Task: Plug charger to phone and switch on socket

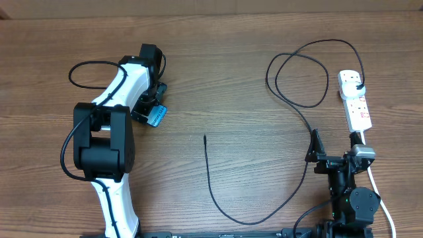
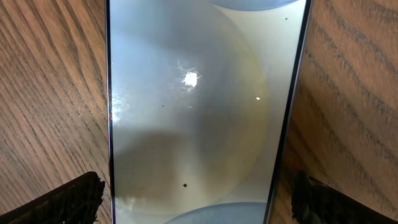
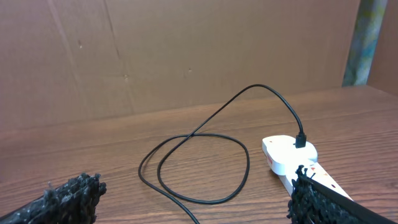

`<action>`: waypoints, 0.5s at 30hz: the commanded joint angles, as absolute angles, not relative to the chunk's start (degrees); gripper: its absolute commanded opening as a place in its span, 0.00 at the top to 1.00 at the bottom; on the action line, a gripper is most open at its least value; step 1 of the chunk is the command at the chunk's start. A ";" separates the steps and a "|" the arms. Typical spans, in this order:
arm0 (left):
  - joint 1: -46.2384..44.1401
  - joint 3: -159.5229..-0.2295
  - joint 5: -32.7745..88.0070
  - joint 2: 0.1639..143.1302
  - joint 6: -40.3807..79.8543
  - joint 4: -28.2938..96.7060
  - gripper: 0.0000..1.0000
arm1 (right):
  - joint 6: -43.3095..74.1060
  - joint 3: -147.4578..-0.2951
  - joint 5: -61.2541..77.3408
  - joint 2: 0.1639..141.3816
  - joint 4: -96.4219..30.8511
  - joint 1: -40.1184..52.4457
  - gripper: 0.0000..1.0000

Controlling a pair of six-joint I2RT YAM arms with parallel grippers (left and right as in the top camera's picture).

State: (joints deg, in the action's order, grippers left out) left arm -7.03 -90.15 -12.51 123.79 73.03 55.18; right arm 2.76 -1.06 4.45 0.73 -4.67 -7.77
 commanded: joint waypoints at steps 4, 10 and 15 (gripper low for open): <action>-7.11 -90.39 -14.00 125.16 71.94 56.25 0.00 | 2.83 -0.45 4.10 0.16 -4.47 -7.46 0.00; -7.11 -90.13 -14.15 125.19 71.99 56.62 0.00 | 2.83 -0.45 4.10 0.16 -4.47 -7.46 0.00; -7.11 -90.08 -14.15 125.36 71.99 56.58 0.00 | 2.83 -0.45 4.10 0.16 -4.47 -7.46 0.00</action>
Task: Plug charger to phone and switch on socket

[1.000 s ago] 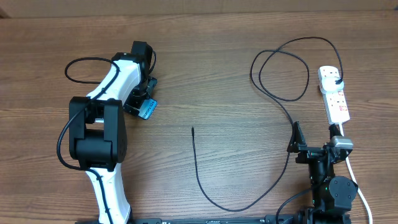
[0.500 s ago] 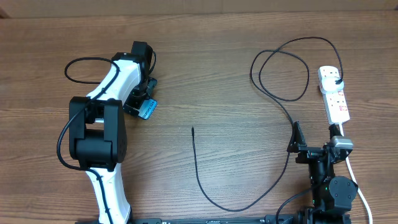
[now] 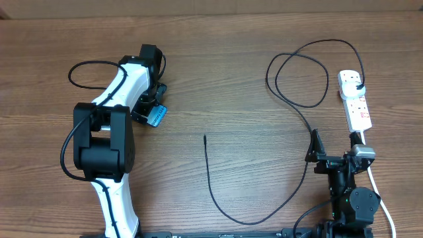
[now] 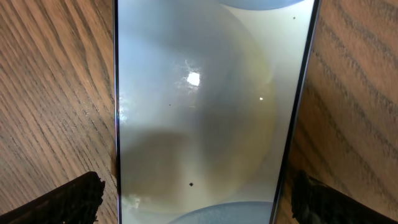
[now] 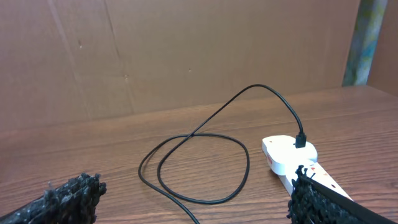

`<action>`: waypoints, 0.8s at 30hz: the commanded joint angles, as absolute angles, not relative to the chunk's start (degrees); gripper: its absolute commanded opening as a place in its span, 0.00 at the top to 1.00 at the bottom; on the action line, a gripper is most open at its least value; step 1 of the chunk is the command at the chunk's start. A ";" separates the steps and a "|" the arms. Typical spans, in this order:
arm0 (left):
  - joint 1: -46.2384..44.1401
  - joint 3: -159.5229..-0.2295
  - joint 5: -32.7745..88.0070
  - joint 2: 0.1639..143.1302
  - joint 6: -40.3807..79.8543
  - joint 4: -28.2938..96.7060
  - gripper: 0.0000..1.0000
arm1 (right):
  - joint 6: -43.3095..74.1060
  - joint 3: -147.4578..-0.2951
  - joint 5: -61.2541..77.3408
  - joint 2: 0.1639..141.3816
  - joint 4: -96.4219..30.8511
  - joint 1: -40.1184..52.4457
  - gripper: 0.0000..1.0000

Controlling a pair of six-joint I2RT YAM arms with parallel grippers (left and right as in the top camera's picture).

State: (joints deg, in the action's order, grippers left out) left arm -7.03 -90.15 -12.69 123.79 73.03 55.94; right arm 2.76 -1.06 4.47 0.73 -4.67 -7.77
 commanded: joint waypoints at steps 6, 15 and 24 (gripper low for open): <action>-7.11 -89.95 -14.15 125.36 72.51 56.49 0.00 | 2.83 -0.45 4.10 0.16 -4.47 -7.46 0.00; -7.11 -86.24 -13.65 125.36 73.28 50.68 0.00 | 2.83 -0.45 4.10 0.16 -4.47 -7.46 0.00; -7.16 -86.24 -13.47 125.36 73.28 50.04 0.00 | 2.83 -0.45 4.10 0.16 -4.47 -7.46 0.00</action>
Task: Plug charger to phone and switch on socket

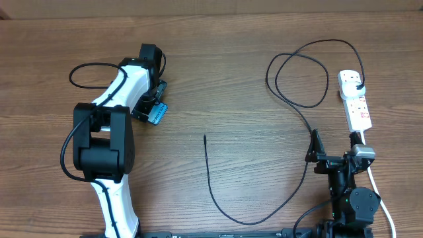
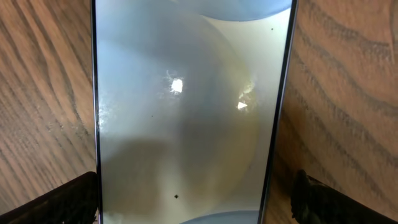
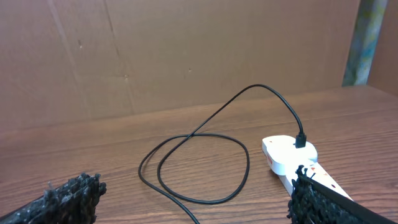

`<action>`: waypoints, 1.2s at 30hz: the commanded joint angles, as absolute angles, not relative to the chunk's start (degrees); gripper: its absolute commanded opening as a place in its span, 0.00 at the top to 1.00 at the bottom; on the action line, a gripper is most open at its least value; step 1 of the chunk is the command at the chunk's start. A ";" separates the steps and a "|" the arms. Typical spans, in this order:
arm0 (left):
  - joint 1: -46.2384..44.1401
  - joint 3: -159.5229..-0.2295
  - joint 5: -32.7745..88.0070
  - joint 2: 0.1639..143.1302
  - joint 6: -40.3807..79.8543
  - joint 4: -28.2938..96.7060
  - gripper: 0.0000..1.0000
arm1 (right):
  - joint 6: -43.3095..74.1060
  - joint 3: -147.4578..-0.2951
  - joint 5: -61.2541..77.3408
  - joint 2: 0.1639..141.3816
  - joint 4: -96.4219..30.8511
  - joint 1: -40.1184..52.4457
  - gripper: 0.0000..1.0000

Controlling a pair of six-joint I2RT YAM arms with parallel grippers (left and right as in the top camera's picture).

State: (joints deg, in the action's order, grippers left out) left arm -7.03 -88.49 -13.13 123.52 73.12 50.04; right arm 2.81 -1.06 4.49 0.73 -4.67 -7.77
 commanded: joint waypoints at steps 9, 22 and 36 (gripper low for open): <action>-7.16 -86.15 -11.03 125.38 73.28 49.52 0.00 | 2.83 -0.45 4.10 0.16 -4.47 -7.46 0.00; -5.63 -85.60 -8.86 125.38 73.28 47.75 0.00 | 2.83 -0.45 4.10 0.16 -4.47 -7.46 0.00; -3.31 -85.60 -7.40 125.38 73.23 47.29 0.00 | 2.83 -0.45 4.10 0.16 -4.47 -7.46 0.00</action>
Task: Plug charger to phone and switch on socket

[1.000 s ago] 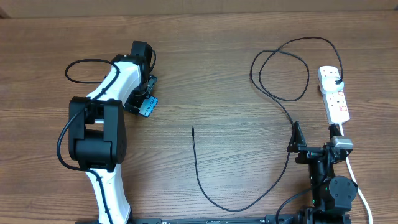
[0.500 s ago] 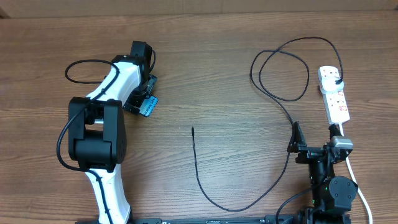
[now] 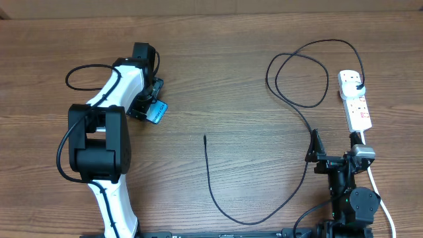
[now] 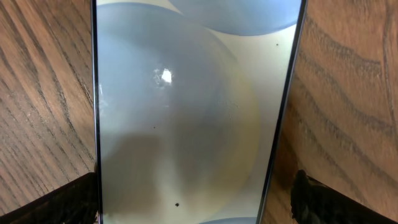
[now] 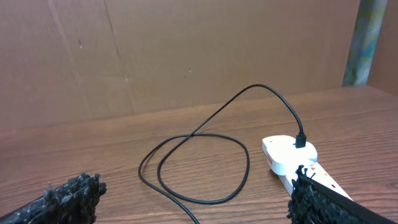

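Observation:
The phone point(image 3: 157, 112), blue-edged with a glossy screen, lies flat on the wooden table at the left and fills the left wrist view point(image 4: 186, 112). My left gripper point(image 3: 147, 106) is low over it, open, one finger on each long side; the left finger point(image 4: 56, 202) touches its edge. The black charger cable has its free end point(image 3: 205, 137) at mid-table, curves round point(image 3: 244, 221) and loops point(image 5: 199, 168) to a plug in the white power strip point(image 3: 357, 106). My right gripper point(image 5: 196, 193) is open and holds nothing, just short of the strip point(image 5: 292, 155).
The left arm's own black lead point(image 3: 79, 73) loops at the far left. The strip's white cord point(image 3: 380, 198) runs towards the front edge beside the right arm. A brown cardboard wall point(image 5: 186, 50) stands behind the table.
My left arm has shifted a little to the left and away, and the phone has turned slightly with it. The right arm, cable and strip have not moved.
My left gripper was open low over the phone, fingers either side, and stayed so half a second later. Then the phone sat against the left finger. Now arm and phone are slightly further left. The right gripper stayed open and still.

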`<action>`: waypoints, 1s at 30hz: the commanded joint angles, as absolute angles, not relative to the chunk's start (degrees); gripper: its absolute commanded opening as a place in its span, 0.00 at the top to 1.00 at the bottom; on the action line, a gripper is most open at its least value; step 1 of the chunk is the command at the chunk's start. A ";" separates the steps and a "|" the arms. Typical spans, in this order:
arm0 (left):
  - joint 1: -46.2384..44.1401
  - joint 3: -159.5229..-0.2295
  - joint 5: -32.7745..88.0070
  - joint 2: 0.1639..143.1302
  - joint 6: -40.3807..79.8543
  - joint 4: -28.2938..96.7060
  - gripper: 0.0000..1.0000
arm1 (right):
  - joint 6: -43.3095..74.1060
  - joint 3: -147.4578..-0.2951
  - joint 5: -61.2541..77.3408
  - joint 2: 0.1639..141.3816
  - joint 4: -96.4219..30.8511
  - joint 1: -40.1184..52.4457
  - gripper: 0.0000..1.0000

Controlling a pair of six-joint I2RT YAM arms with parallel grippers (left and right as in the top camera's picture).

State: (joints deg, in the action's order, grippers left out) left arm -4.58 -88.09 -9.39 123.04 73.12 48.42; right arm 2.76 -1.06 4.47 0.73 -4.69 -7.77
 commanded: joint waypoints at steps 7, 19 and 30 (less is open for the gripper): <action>-3.29 -85.60 -8.32 125.38 71.70 47.37 0.00 | 2.83 -0.45 4.10 0.16 -4.47 -7.46 0.00; -2.85 -85.60 -9.54 125.38 70.22 47.97 0.00 | 2.83 -0.45 4.10 0.16 -4.47 -7.46 0.00; -2.15 -85.60 -9.56 125.38 69.25 48.82 0.00 | 2.83 -0.45 4.10 0.16 -4.47 -7.46 0.00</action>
